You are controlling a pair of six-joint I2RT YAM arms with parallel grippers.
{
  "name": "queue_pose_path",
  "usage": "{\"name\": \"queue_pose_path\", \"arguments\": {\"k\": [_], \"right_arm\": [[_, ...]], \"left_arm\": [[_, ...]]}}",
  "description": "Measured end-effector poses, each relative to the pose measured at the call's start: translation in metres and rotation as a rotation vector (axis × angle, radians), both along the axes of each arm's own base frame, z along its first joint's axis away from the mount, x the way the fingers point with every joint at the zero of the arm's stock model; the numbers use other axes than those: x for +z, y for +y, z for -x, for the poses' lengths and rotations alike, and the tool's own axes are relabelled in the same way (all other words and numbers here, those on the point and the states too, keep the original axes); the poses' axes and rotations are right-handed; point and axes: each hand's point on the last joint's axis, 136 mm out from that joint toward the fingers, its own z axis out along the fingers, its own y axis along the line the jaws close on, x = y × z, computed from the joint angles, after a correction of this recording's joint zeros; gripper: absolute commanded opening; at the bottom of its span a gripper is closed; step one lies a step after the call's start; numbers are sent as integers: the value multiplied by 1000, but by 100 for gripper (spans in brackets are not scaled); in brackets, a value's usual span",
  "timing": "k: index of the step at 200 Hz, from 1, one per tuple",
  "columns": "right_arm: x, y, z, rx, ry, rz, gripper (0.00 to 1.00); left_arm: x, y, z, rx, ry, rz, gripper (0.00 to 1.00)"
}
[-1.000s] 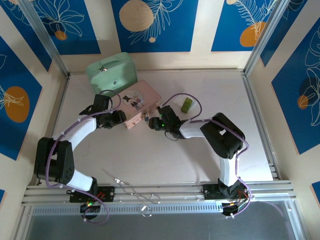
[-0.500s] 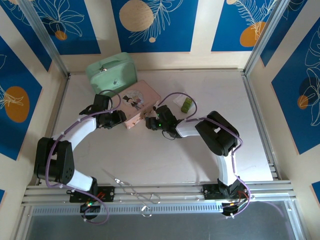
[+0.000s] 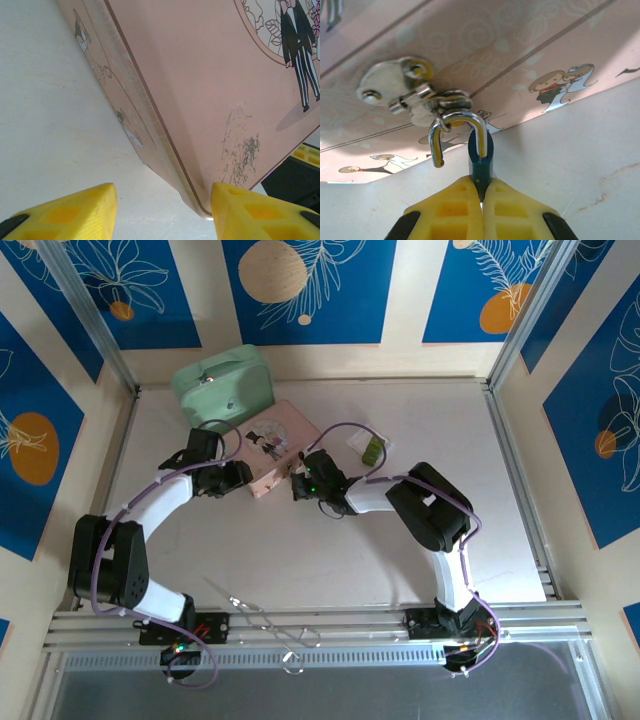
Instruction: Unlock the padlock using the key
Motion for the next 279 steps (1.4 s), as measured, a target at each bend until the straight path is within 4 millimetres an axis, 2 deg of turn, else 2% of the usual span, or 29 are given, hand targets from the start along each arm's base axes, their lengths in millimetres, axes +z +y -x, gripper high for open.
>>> {"name": "queue_pose_path", "arguments": {"k": [30, 51, 95, 120, 171, 208, 249, 279], "right_arm": [[0, 0, 1, -22, 0, 34, 0], [2, -2, 9, -65, 13, 51, 0], [4, -9, 58, -138, 111, 56, 0], [2, -10, 69, -191, 162, 24, 0], [2, -12, 70, -288, 230, -99, 0], [3, -17, 68, -347, 268, -172, 0], [3, -29, 57, -422, 276, -254, 0], [5, -34, 51, -462, 286, -293, 0]], "left_arm": [[0, 0, 0, 0, 0, 0, 52], [0, 1, 1, -1, 1, -5, 52], [0, 2, 3, 2, 9, -10, 52], [1, 1, 3, -1, 7, -10, 57], [11, -8, -11, -2, -37, 20, 60], [-7, -27, -20, -14, -11, 61, 58], [-6, -47, -23, -33, -47, 83, 56], [-8, -52, -26, -27, -77, 101, 55]]}}
